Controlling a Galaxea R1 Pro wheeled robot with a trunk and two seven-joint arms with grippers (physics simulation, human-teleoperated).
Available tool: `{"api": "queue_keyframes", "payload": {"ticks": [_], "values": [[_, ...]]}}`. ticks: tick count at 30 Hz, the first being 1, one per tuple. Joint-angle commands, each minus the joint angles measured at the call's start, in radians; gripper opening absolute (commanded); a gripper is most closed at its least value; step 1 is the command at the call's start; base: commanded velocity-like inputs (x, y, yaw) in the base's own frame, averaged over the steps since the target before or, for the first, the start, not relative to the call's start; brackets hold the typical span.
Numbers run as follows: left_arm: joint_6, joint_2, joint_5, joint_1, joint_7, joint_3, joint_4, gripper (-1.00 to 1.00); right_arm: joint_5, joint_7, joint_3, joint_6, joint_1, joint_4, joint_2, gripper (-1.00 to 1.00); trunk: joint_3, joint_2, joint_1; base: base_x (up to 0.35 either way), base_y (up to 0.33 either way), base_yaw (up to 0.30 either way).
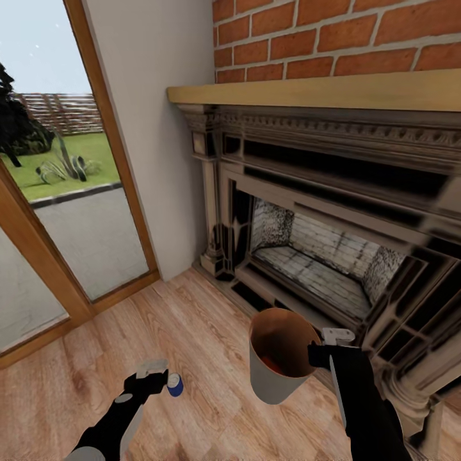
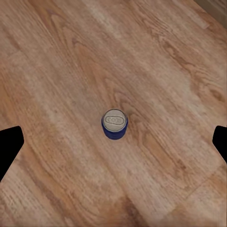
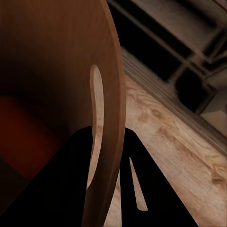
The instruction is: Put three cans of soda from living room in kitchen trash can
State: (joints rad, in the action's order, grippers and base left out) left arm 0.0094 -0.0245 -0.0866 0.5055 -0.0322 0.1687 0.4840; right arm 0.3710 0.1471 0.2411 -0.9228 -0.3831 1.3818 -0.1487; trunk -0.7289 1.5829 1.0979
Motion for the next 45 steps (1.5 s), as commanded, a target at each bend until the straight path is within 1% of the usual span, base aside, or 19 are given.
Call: {"api": "queue_keyframes", "payload": {"ticks": [1, 4, 11, 25, 45], "values": [[0.0, 0.0, 0.0, 0.009, 0.0, 0.0, -0.011, 1.0, -0.017, 0.003, 0.0, -0.001, 0.0, 0.0, 0.0, -1.0, -0.002, 0.0, 0.0, 0.0, 0.0, 0.0], [-0.007, -0.001, -0.001, 0.025, 0.0, 0.001, -0.027, 1.0, -0.017, 0.003, 0.0, -0.001, 0.0, 0.0, 0.0, -1.0, -0.006, 0.0, 0.0, 0.0, 0.0, 0.0], [-0.048, -0.004, 0.001, 0.031, 0.0, 0.002, -0.034, 1.0, -0.018, 0.003, 0.001, -0.001, 0.0, 0.0, 0.0, -1.0, -0.017, 0.0, 0.0, 0.0, 0.0, 0.0], [-0.052, -0.002, -0.004, 0.031, 0.0, 0.0, -0.034, 1.0, -0.017, 0.003, 0.0, -0.001, 0.0, 0.0, 0.0, -1.0, -0.084, 0.098, 0.054, 0.0, 0.0, 0.0], [-0.064, -0.003, -0.01, 0.031, 0.0, 0.0, -0.034, 1.0, -0.017, 0.003, 0.0, -0.001, 0.0, 0.0, 0.0, -1.0, -0.115, 0.098, 0.054, 0.001, 0.0, 0.0]]}}
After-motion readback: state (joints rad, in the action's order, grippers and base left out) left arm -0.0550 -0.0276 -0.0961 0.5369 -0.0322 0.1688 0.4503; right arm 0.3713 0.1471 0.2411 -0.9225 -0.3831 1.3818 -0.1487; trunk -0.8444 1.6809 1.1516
